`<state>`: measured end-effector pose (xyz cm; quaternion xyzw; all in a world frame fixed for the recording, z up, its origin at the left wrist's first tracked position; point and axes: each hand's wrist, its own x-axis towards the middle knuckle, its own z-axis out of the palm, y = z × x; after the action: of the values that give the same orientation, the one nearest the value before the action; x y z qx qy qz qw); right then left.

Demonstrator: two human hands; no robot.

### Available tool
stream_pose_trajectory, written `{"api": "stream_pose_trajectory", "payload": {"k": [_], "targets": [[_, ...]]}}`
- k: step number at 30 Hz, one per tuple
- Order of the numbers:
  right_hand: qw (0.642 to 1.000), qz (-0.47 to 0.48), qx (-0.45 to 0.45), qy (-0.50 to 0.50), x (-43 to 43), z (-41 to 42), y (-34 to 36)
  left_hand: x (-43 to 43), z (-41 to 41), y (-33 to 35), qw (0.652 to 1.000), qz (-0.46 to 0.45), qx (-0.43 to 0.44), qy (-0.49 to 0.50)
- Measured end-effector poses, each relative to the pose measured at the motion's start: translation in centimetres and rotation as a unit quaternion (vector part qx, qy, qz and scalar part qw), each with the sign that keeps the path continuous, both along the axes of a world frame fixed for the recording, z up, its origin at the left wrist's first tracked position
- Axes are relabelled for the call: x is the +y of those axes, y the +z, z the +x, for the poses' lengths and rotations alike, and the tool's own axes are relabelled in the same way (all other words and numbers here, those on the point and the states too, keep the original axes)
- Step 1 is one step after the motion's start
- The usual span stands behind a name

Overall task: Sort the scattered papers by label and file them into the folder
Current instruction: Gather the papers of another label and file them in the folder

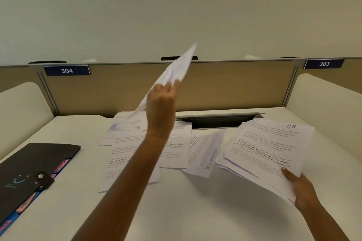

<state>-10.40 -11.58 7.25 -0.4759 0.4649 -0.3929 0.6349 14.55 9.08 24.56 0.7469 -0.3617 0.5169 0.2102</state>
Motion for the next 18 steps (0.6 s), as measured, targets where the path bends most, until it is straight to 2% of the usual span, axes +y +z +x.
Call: {"api": "stream_pose_trajectory", "payload": {"k": [5, 9, 12, 16, 18], "targets": [[1.0, -0.007, 0.001, -0.013, -0.1, 0.3, -0.3, -1.5, 0.4, -10.0, 0.982, 0.161, 0.083, -0.048], [0.993, -0.063, -0.064, -0.079, 0.1, 0.3, 0.2, -1.4, -0.3, -18.4, 0.935, 0.279, 0.201, -0.088], [0.988, -0.079, -0.111, -0.073, 0.2, 0.3, 0.3, -1.1, -1.2, -22.8, 0.906, 0.295, 0.284, -0.106], [0.993, -0.053, -0.105, -0.003, -0.5, 0.7, -0.4, -0.9, -2.0, -24.9, 0.897, 0.26, 0.336, -0.125], [0.996, -0.047, -0.07, 0.016, -0.4, 1.2, -1.1, -0.9, -1.9, -25.4, 0.896, 0.235, 0.352, -0.132]]}}
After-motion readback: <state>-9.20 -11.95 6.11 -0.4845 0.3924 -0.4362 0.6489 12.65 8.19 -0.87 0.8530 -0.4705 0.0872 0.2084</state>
